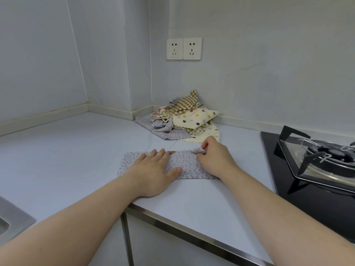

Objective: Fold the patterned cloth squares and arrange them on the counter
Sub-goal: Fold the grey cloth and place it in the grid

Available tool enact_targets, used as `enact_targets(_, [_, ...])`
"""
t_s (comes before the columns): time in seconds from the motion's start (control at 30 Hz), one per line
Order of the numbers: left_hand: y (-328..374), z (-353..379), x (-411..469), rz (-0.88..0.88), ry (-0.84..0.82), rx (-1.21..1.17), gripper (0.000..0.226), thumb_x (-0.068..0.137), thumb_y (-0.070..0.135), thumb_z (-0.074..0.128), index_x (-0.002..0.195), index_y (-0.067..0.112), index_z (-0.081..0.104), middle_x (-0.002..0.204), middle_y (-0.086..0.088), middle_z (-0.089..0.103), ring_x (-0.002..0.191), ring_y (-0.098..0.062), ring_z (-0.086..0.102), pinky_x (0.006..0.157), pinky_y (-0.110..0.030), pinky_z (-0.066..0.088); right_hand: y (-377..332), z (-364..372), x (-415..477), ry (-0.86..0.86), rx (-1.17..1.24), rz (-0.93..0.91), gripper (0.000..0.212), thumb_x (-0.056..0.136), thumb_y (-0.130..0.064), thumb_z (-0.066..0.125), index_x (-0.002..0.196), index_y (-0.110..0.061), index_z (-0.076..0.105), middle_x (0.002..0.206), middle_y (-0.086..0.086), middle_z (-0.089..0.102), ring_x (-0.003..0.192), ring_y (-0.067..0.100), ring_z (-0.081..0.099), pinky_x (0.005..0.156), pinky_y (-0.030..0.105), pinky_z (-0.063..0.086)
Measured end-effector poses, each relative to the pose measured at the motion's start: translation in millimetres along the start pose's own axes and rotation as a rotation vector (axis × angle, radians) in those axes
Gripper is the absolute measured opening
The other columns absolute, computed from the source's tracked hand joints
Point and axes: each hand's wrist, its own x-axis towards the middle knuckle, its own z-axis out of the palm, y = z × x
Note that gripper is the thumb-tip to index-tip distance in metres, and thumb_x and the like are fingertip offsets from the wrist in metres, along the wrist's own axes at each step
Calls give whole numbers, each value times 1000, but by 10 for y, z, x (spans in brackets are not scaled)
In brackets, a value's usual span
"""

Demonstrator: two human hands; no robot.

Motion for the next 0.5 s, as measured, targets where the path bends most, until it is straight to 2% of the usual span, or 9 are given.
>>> enact_targets(0.1, [11, -6, -15, 3, -5, 5, 97, 89, 81, 7, 163, 20, -1, 170, 1, -2, 157, -19, -2, 127, -45, 3, -11, -27, -19, 22, 175, -15, 26, 91, -18, 62, 108, -27, 45, 83, -2, 57, 75, 20, 55, 67, 35, 45])
enact_targets(0.23, [8, -8, -22, 6, -26, 13, 104, 83, 88, 6, 162, 22, -4, 170, 2, -3, 156, -18, -4, 127, -46, 2, -77, -99, -56, 73, 346, -28, 31, 94, -21, 63, 119, -29, 47, 79, -1, 58, 68, 15, 56, 69, 35, 50])
enact_targets(0.37, [28, -25, -54, 59, -58, 28, 109, 79, 93, 7, 161, 24, -11, 170, 3, -7, 156, -17, -6, 127, -43, -1, -199, -240, -35, 195, 516, -83, 27, 91, -15, 61, 113, -28, 53, 64, -2, 52, 58, 11, 49, 59, 28, 39])
enact_targets(0.5, [143, -46, -114, 144, -106, 66, 111, 79, 94, 9, 159, 23, -17, 169, 4, -12, 156, -16, -11, 127, -43, -2, -305, -362, -53, 276, 572, -144, 23, 89, -12, 63, 106, -27, 56, 60, -4, 51, 51, 5, 44, 57, 24, 37])
